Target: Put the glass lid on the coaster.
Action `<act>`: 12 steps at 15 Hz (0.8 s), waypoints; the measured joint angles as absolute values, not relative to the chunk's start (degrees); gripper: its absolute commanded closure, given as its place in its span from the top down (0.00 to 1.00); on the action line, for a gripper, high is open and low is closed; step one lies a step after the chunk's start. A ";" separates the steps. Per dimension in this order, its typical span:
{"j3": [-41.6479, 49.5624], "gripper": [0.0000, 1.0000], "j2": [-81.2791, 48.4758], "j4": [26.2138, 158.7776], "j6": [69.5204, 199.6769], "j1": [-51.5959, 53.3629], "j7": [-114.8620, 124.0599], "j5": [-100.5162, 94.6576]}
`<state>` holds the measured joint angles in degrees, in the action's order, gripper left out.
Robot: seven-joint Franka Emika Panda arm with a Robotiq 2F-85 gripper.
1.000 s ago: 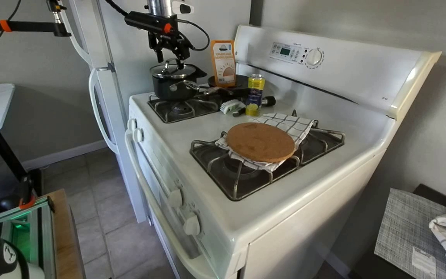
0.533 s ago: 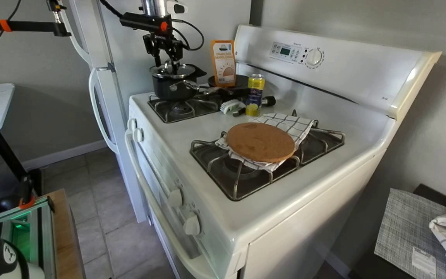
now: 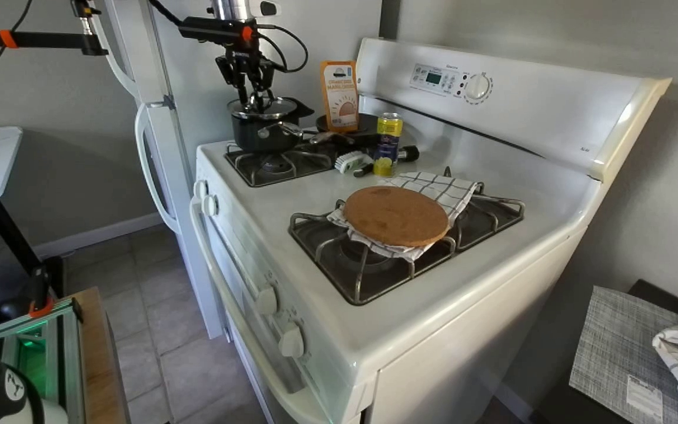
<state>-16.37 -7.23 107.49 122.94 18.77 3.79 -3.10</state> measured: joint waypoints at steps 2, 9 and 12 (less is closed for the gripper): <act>-16.14 0.17 -7.42 107.24 122.94 18.73 3.79 -3.71; -16.12 0.04 -8.30 105.99 122.94 18.53 3.18 -3.75; -16.13 0.04 -8.50 105.68 122.94 18.55 3.18 -3.69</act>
